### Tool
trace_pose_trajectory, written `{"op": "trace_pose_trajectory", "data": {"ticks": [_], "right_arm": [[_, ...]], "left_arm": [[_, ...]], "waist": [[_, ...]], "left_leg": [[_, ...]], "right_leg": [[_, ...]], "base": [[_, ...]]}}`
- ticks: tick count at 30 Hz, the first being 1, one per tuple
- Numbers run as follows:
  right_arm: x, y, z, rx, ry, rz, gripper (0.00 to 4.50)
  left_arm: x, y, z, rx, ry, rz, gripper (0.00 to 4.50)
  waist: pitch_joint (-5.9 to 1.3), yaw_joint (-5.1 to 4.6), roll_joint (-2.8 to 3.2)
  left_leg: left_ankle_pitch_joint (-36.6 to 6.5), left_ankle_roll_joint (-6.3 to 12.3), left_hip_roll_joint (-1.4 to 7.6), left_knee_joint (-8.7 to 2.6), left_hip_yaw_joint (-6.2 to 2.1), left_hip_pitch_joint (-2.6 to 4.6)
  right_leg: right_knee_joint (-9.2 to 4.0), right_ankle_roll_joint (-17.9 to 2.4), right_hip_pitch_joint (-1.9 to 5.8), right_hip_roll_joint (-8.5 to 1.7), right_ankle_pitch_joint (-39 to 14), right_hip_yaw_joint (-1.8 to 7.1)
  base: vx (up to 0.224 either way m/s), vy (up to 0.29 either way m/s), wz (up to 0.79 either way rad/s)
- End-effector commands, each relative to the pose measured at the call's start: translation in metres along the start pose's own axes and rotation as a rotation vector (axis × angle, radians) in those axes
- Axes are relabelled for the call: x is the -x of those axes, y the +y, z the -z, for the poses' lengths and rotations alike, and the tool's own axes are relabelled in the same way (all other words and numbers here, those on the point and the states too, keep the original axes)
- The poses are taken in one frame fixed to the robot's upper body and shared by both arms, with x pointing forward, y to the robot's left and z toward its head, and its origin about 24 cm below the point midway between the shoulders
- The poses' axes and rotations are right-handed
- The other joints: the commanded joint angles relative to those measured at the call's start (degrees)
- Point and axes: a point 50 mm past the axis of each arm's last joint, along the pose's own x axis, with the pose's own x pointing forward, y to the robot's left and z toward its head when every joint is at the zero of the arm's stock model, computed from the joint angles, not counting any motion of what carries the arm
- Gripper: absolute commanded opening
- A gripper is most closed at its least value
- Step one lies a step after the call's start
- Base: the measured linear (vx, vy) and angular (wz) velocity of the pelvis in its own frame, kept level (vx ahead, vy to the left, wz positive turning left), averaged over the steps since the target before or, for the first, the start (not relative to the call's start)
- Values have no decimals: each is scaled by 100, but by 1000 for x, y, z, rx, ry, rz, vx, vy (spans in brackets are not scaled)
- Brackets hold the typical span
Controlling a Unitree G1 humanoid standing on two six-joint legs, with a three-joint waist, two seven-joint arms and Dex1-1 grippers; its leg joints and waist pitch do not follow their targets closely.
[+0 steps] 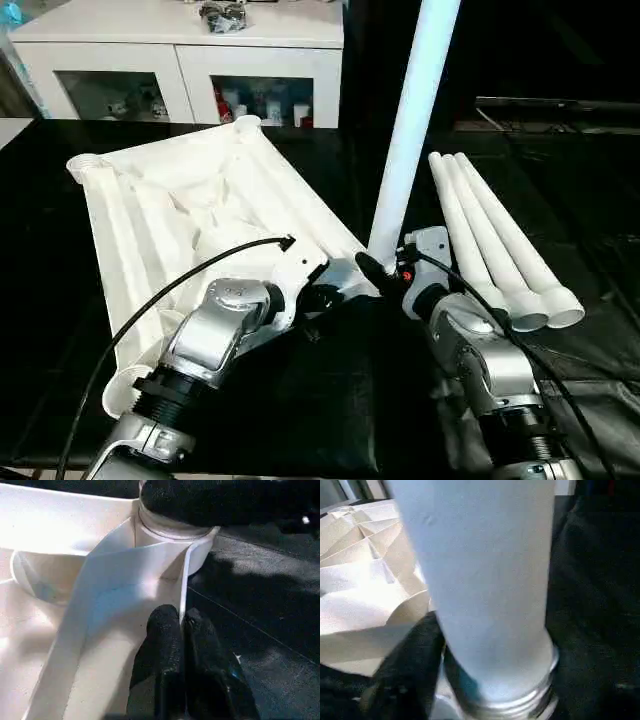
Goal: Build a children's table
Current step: Rotate leg to tighten
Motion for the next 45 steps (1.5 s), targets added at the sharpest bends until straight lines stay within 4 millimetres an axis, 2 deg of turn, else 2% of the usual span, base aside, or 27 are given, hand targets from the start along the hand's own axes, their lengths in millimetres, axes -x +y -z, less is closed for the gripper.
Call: {"op": "trace_pose_trajectory", "data": {"ticks": [1, 6, 7, 8, 11, 17, 23, 27, 31, 32, 36, 39, 41, 42, 45], "right_arm": [[-4, 18, 15, -24, 70, -114, 368], [12, -2, 8, 31, 47, -166, 396], [12, -3, 8, 34, 46, -170, 420], [15, -5, 7, 43, 46, -183, 423], [33, -19, 2, 113, 66, -270, 440], [61, -42, -7, 166, 92, -344, 440], [71, -46, -9, 193, 114, -395, 440], [75, -41, -10, 196, 125, -456, 440], [76, -29, -6, 188, 141, -522, 440], [76, -26, -4, 185, 143, -533, 450], [75, -16, 3, 169, 150, -561, 450], [75, -14, 3, 168, 150, -562, 450], [73, -8, 7, 158, 148, -569, 450], [72, -7, 7, 157, 147, -569, 450], [66, 1, 8, 142, 126, -568, 450]], "left_arm": [[2, -5, -31, -60, -155, 3, 0], [9, 1, -24, -113, -122, 52, 0], [9, 1, -24, -114, -121, 55, 0], [10, 2, -23, -120, -116, 63, 0], [15, 8, -17, -158, -74, 89, 0], [20, 14, -12, -185, -42, 98, 0], [21, 13, -8, -206, -22, 140, 0], [21, 14, -5, -220, -8, 142, 0], [16, 19, -9, -191, -31, 59, 0], [16, 19, -11, -169, -52, 56, 44], [20, 13, -24, -142, -148, 98, 57], [21, 13, -26, -154, -162, 90, 95], [30, 14, -28, -136, -187, 95, 95], [31, 14, -29, -133, -188, 96, 95], [47, 25, -31, -123, -178, 27, 95]], "waist": [[-349, 13, -20], [-351, 27, -29], [-354, 27, -21], [-352, 33, -26], [-355, 57, -33], [-348, 104, -52], [-353, 113, -61], [-352, 122, -56], [-346, 157, -78], [-346, 159, -80], [-351, 182, -78], [-335, 165, -88], [-335, 170, -55], [-336, 157, -66], [-329, 127, -35]], "left_leg": [[-491, 290, 390, -375, -215, 6], [-484, 323, 385, -367, -218, 4], [-480, 367, 386, -359, -213, 2], [-485, 376, 389, -361, -211, 6], [-476, 423, 385, -350, -213, 3], [-521, 457, 387, -346, -207, 0], [-477, 543, 382, -332, -210, -12], [-508, 546, 386, -329, -208, -1], [-529, 552, 396, -334, -209, 0], [-525, 542, 391, -331, -206, -6], [-509, 498, 410, -337, -217, -11], [-561, 511, 394, -340, -212, -13], [-580, 478, 397, -343, -218, -11], [-577, 462, 397, -347, -219, -17], [-651, 410, 395, -355, -224, -2]], "right_leg": [[-436, -948, 311, -634, -782, 427], [-446, -892, 327, -627, -790, 426], [-435, -911, 314, -627, -729, 430], [-443, -914, 315, -627, -735, 426], [-441, -895, 317, -623, -758, 420], [-463, -836, 311, -620, -972, 413], [-466, -876, 314, -617, -945, 396], [-477, -863, 301, -613, -1050, 393], [-488, -821, 298, -612, -1092, 387], [-488, -809, 305, -614, -1115, 389], [-484, -880, 303, -641, -1125, 389], [-496, -835, 294, -623, -1183, 389], [-502, -796, 295, -629, -1261, 393], [-494, -805, 295, -623, -1226, 391], [-491, -854, 279, -611, -1228, 384]], "base": [[0, 0, 0], [0, 0, 0], [0, 0, 0], [0, 0, 0], [0, 0, 0], [0, 0, 0], [0, 0, 0], [0, 0, 0], [0, 0, 0], [0, 0, 0], [0, 0, 0], [0, 0, 0], [0, 0, 0], [0, 0, 0], [0, 0, 0]]}}
